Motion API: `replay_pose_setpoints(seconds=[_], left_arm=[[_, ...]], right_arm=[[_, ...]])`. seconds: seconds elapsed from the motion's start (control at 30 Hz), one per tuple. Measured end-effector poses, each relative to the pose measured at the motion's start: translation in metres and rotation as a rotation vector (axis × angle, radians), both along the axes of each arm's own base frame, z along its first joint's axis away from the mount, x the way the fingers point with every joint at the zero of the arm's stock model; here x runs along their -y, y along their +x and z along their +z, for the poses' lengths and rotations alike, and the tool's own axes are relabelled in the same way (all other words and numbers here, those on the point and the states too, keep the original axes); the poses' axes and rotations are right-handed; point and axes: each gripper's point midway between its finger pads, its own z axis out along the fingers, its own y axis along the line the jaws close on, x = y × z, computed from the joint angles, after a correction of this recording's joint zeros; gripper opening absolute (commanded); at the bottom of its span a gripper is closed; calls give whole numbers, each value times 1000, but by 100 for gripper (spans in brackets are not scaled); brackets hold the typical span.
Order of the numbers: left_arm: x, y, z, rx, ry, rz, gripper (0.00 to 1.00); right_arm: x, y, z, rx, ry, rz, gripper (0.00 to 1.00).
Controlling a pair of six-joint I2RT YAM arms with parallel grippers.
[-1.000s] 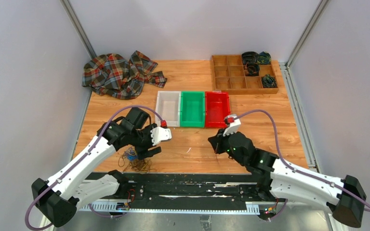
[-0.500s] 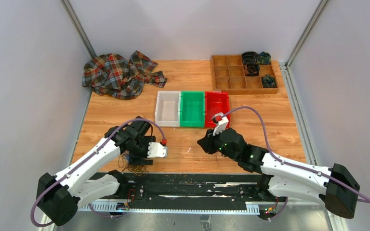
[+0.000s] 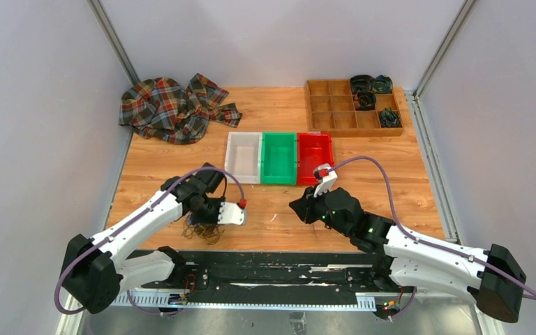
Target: Untangle the cables
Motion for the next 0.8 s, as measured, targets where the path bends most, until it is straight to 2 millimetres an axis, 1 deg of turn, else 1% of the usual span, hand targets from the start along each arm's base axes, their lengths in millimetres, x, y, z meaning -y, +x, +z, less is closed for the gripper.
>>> replay_pose_setpoints(seconds=[0.07,0.13,0.17,0.2,0.23,0.27,0.33,0.4,0.53,0.63,0.7,0.8], left_arm=[[17,12,21,31,-78,25,1],[40,28,53,79,-191,57,1],[52,34,71,97,-253,73,1],[64,40,90,113,-320,89,1],[74,44,106,123,-376,104,1],[82,45,118,123,-424,115,1],[94,43,136,101,-503,141,1],[103,36,142,52,-555,167,1],[111,24,139,-49,-594,222,1],[116,19,138,-101,-616,260,1],[119,16,140,-126,-634,280,1],[123,14,144,-145,-661,296,1]], right_arm=[[1,1,4,11,13,-8,16],[3,1,8,22,28,-12,23],[3,1,9,24,32,-13,31],[3,1,10,27,38,-14,38],[2,2,12,29,47,-14,43],[0,2,14,34,56,-11,46],[-3,2,19,42,79,-3,49],[-9,2,22,46,95,13,51],[-24,3,27,39,107,49,52],[-40,6,37,42,133,83,53],[-55,7,47,41,158,113,52],[-74,5,54,36,186,155,52]])
